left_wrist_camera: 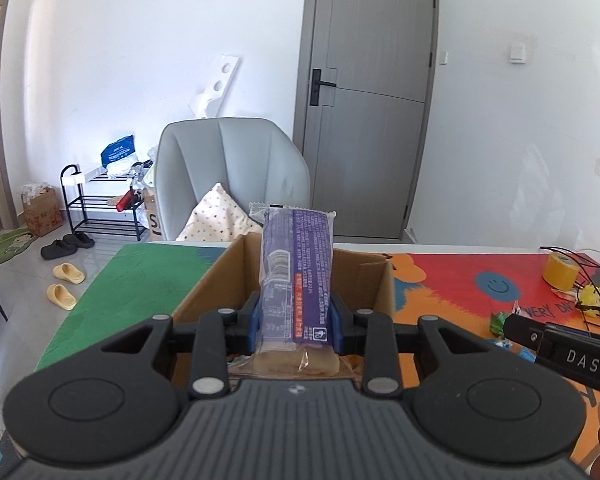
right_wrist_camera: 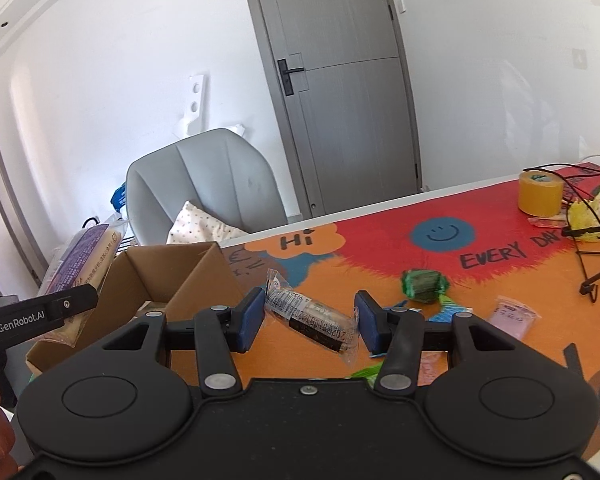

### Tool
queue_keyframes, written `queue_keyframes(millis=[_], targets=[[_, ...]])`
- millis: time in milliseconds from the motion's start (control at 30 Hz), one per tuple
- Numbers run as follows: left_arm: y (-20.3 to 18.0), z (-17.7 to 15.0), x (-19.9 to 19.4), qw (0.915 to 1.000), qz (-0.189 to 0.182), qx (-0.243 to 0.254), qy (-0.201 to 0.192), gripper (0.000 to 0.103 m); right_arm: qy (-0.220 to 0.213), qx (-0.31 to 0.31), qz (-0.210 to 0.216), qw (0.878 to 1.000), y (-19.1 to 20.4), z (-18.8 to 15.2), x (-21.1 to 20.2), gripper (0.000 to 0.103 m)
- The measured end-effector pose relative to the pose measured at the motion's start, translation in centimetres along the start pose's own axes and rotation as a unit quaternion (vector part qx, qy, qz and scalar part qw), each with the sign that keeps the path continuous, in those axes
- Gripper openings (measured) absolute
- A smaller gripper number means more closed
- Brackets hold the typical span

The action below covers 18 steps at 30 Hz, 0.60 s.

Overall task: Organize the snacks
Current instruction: 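Carry both held snacks over the cardboard box, then open both grippers to drop the snacks into the box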

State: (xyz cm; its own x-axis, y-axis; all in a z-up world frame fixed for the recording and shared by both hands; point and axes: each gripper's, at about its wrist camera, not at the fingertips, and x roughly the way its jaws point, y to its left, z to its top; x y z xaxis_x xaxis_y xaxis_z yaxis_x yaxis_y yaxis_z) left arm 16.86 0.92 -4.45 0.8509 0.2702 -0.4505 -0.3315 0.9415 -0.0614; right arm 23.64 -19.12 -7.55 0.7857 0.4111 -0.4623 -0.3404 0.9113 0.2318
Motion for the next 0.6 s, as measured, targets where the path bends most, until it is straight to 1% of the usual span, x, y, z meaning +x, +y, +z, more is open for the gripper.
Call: queue_keyframes(millis=[133,267,333,400,600], targets=[[1.2,-0.2,0.6,0.9999,0.006,-0.012,0.01,0.032,0.006,-0.008,0.006,1.0,1.2,0.0,0.6,0.05],[1.8,-0.5,1.1,0.9997,-0.002,-0.015,0.021,0.033,0.01,-0.015,0.01,1.0,2.3,0.1,1.1,0.05],[2.1,-0.4,0.9,0.9998,0.006,-0.011,0.012,0.035,0.011,-0.018,0.012,1.0,2.8,0.1,1.2,0.05],[2.6,-0.2,0.7,0.9999,0.009,-0.013,0.007,0.036,0.012,-0.022,0.014,1.0,3.4,0.2,1.3,0.05],[4.8,0.0,0.4,0.999,0.023,-0.038,0.002,0.043,0.011,-0.034,0.025,0.999,5.1,0.6,1.6,0.05]])
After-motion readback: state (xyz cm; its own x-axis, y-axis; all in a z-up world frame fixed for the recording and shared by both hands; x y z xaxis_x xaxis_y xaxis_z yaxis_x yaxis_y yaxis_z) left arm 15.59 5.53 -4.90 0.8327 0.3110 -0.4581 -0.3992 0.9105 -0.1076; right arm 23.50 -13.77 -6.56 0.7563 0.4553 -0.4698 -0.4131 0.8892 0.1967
